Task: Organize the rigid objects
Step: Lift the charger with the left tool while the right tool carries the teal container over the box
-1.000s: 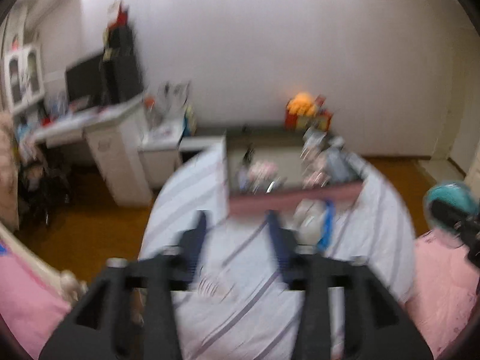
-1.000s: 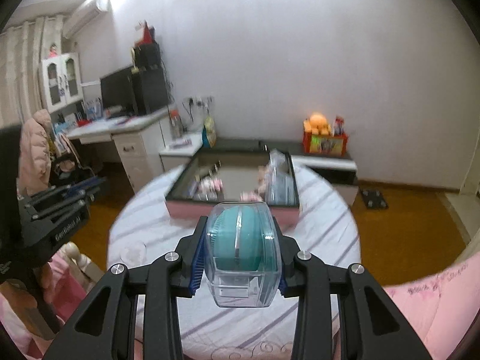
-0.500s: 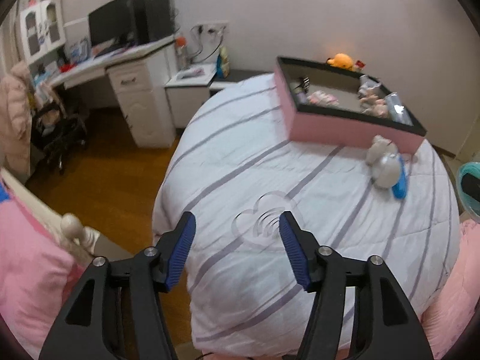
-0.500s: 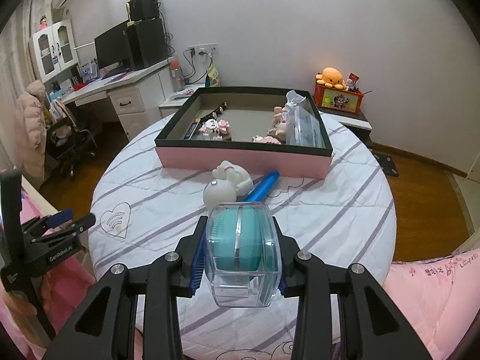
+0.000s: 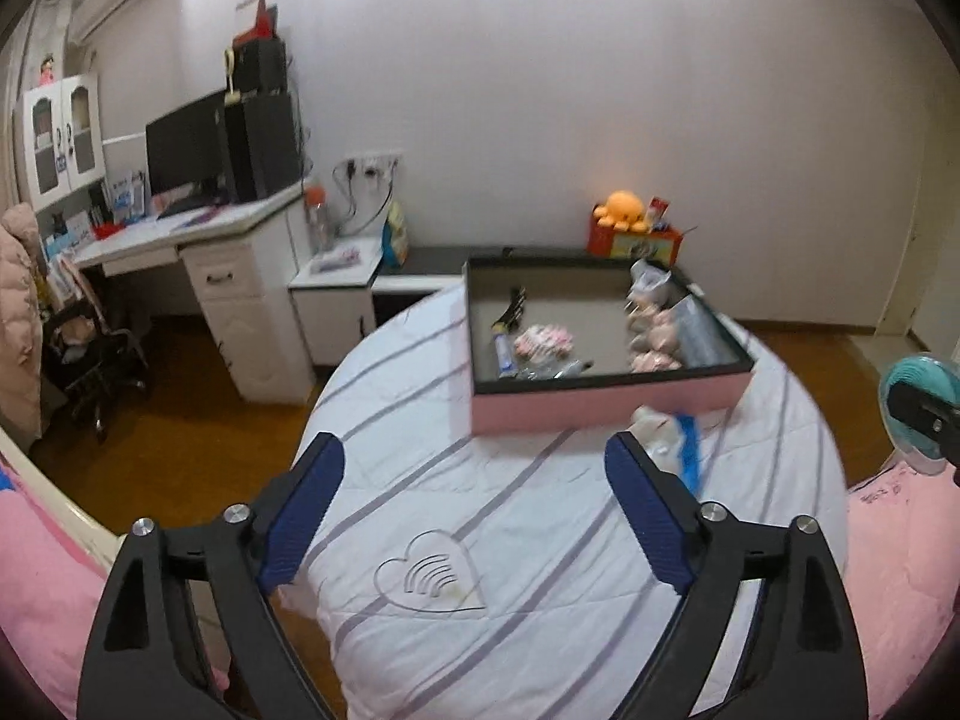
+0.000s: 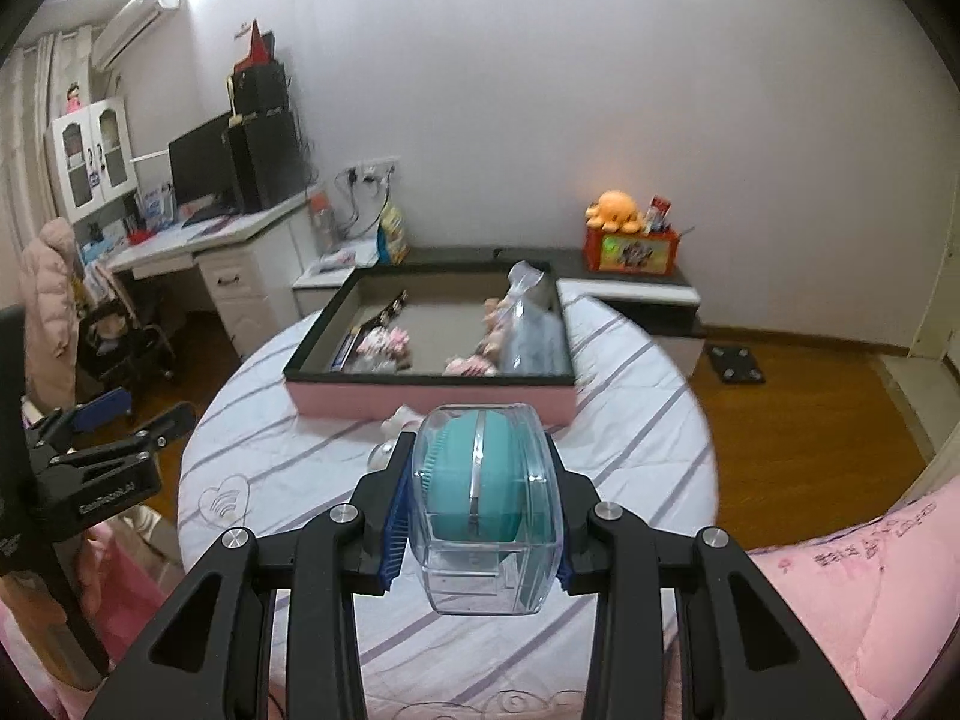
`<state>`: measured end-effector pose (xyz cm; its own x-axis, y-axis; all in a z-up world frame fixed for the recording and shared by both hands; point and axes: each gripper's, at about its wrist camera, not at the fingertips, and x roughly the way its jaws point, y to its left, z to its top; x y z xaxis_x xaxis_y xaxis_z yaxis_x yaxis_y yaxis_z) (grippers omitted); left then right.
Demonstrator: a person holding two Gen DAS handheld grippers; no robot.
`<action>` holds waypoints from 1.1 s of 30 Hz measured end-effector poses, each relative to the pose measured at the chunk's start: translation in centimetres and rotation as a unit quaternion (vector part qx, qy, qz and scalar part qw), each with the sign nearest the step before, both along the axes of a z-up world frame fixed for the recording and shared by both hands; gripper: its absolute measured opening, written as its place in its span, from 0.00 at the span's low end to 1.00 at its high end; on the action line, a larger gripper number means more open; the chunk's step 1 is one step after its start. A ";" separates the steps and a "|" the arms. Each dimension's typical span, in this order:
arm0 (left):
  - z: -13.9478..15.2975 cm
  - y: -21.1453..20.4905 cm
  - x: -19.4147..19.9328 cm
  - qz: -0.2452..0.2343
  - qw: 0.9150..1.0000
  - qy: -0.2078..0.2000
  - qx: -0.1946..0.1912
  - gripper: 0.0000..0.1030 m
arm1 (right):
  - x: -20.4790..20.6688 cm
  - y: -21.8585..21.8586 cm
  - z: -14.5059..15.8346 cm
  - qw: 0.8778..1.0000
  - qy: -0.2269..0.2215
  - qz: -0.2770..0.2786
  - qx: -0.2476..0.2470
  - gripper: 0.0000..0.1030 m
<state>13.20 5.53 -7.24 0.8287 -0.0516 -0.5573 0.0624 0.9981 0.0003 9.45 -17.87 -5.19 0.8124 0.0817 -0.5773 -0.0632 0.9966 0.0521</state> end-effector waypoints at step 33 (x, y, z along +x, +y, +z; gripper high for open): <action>7.5 -2.1 -5.0 0.034 0.987 -0.155 0.022 1.00 | -4.4 -2.0 5.4 0.992 -0.125 -0.030 0.007 0.37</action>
<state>8.20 3.42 0.21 0.9602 0.0279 -0.2778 -0.0139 0.9985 0.0523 5.01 -19.83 0.16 0.9340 0.0353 -0.3555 -0.0164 0.9983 0.0561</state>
